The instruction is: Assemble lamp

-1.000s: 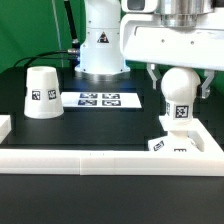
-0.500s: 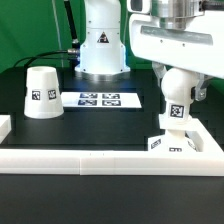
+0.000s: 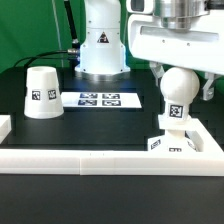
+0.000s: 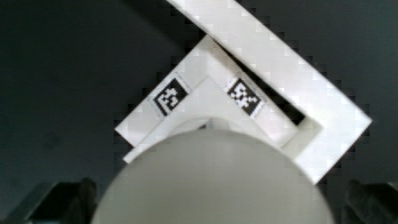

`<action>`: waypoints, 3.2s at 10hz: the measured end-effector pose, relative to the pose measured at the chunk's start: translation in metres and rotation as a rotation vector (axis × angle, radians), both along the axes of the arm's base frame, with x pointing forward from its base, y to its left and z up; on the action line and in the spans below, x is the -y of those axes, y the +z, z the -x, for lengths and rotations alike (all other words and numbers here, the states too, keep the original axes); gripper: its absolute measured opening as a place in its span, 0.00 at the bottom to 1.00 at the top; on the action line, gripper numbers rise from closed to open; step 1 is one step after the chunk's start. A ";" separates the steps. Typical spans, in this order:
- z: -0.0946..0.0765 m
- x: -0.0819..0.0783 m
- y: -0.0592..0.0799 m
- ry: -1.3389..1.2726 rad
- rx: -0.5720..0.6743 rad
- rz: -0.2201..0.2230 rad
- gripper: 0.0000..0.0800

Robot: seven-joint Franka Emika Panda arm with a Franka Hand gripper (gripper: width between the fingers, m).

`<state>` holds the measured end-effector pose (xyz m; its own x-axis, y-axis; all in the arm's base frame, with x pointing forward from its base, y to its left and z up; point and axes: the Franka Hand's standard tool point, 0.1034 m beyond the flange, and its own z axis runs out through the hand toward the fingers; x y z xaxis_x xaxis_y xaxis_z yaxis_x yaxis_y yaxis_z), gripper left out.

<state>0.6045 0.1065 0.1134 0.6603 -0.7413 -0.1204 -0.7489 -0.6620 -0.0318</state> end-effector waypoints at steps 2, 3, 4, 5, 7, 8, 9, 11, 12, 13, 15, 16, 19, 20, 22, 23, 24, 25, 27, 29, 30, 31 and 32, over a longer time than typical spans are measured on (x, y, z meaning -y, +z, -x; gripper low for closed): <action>0.003 -0.005 0.007 0.105 0.005 -0.007 0.87; 0.005 -0.006 0.010 0.182 0.013 -0.013 0.87; 0.007 -0.005 0.014 0.243 0.013 -0.018 0.87; 0.009 0.000 0.019 0.299 0.014 -0.025 0.87; 0.015 0.009 0.030 0.336 0.009 -0.030 0.87; 0.015 0.008 0.028 0.337 0.007 -0.030 0.87; 0.015 0.008 0.027 0.337 0.006 -0.030 0.87; 0.015 0.008 0.027 0.337 0.005 -0.030 0.87; 0.016 0.006 0.026 0.339 0.004 -0.030 0.87; 0.020 -0.005 0.022 0.358 -0.005 -0.029 0.87; 0.038 -0.008 0.017 0.413 -0.009 -0.030 0.87; 0.052 -0.004 0.014 0.434 -0.014 -0.029 0.87; 0.081 0.012 -0.004 0.447 -0.018 -0.017 0.87; 0.088 0.020 -0.011 0.444 -0.034 -0.011 0.87; 0.090 0.042 -0.014 0.462 -0.049 0.029 0.87; 0.088 0.049 -0.012 0.472 -0.036 0.032 0.87; 0.087 0.057 -0.009 0.499 -0.023 0.030 0.87; 0.086 0.060 -0.009 0.507 -0.021 0.026 0.87; 0.086 0.057 -0.010 0.514 -0.022 0.025 0.87; 0.086 0.057 -0.009 0.522 -0.020 0.025 0.87; 0.086 0.060 -0.007 0.551 -0.012 0.023 0.87; 0.101 0.070 -0.009 0.592 0.001 0.025 0.87; 0.125 0.081 -0.011 0.597 -0.004 0.025 0.87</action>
Offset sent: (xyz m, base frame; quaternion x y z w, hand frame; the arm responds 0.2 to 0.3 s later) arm -0.0203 0.0010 0.0152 -0.0067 -0.0499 -0.1333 0.9898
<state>0.4793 0.0256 0.1023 0.9633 -0.2444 -0.1111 -0.2468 -0.9690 -0.0085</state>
